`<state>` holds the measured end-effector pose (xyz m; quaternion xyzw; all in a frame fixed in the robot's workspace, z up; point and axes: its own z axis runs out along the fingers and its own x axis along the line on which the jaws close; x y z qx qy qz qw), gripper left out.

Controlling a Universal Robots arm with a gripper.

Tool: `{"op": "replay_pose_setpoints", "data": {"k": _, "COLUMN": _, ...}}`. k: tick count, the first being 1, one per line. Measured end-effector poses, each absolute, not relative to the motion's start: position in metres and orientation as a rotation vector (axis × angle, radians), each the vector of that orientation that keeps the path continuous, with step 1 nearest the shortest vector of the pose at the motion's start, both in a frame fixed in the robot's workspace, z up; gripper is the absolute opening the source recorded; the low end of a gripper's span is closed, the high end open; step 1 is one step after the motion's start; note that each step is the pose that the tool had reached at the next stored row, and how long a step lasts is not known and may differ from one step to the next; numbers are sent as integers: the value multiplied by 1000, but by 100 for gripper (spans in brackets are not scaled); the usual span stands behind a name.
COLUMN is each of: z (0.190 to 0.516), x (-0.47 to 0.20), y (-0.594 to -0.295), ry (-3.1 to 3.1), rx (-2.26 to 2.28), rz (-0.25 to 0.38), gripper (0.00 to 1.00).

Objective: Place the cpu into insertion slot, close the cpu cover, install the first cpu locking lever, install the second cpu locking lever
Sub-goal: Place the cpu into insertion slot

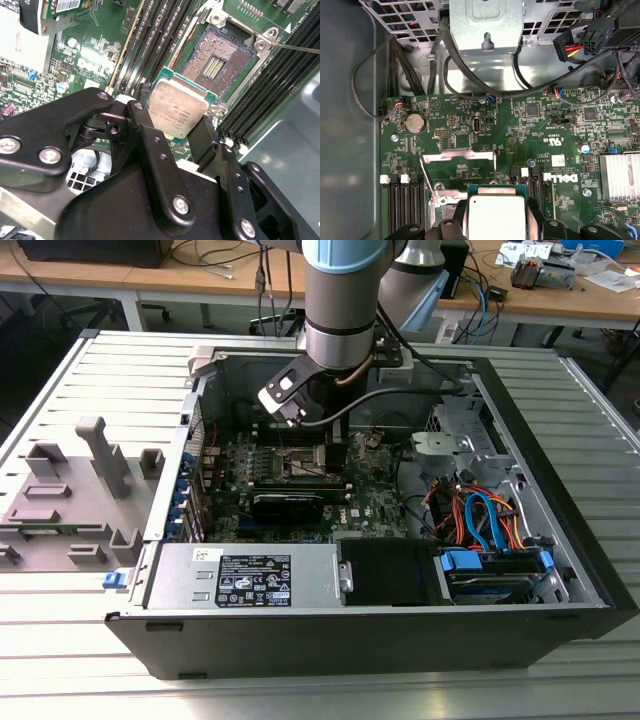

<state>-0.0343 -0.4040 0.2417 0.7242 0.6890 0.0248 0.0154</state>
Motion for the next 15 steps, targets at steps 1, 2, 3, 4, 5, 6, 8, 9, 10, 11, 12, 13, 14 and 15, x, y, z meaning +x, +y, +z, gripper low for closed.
{"op": "replay_pose_setpoints", "data": {"k": 1, "z": 242, "x": -34, "y": -404, "ry": 2141, "rx": 2255, "rz": 77, "gripper": 55}}
{"op": "replay_pose_setpoints", "data": {"k": 2, "z": 242, "x": -34, "y": -404, "ry": 2139, "rx": 2257, "rz": 77, "gripper": 55}}
{"op": "replay_pose_setpoints", "data": {"k": 3, "z": 242, "x": -34, "y": -404, "ry": 2137, "rx": 2259, "rz": 77, "gripper": 55}}
{"op": "replay_pose_setpoints", "data": {"k": 4, "z": 242, "x": -34, "y": -404, "ry": 2136, "rx": 2260, "rz": 77, "gripper": 55}}
{"op": "replay_pose_setpoints", "data": {"k": 5, "z": 242, "x": -34, "y": -404, "ry": 2134, "rx": 2262, "rz": 77, "gripper": 55}}
{"op": "replay_pose_setpoints", "data": {"k": 6, "z": 242, "x": -34, "y": -404, "ry": 2132, "rx": 2264, "rz": 77, "gripper": 55}}
{"op": "replay_pose_setpoints", "data": {"k": 8, "z": 242, "x": -34, "y": -404, "ry": 2129, "rx": 2266, "rz": 77, "gripper": 55}}
{"op": "replay_pose_setpoints", "data": {"k": 9, "z": 242, "x": -34, "y": -404, "ry": 2127, "rx": 2268, "rz": 77, "gripper": 55}}
{"op": "replay_pose_setpoints", "data": {"k": 10, "z": 242, "x": -34, "y": -404, "ry": 2125, "rx": 2270, "rz": 77, "gripper": 55}}
{"op": "replay_pose_setpoints", "data": {"k": 11, "z": 242, "x": -34, "y": -404, "ry": 2124, "rx": 2271, "rz": 77, "gripper": 55}}
{"op": "replay_pose_setpoints", "data": {"k": 12, "z": 242, "x": -34, "y": -404, "ry": 2121, "rx": 2273, "rz": 77, "gripper": 55}}
{"op": "replay_pose_setpoints", "data": {"k": 13, "z": 242, "x": -34, "y": -404, "ry": 2120, "rx": 2275, "rz": 77, "gripper": 55}}
{"op": "replay_pose_setpoints", "data": {"k": 14, "z": 242, "x": -34, "y": -404, "ry": 2119, "rx": 2276, "rz": 77, "gripper": 55}}
{"op": "replay_pose_setpoints", "data": {"k": 15, "z": 242, "x": -34, "y": -404, "ry": 2118, "rx": 2277, "rz": 77, "gripper": 55}}
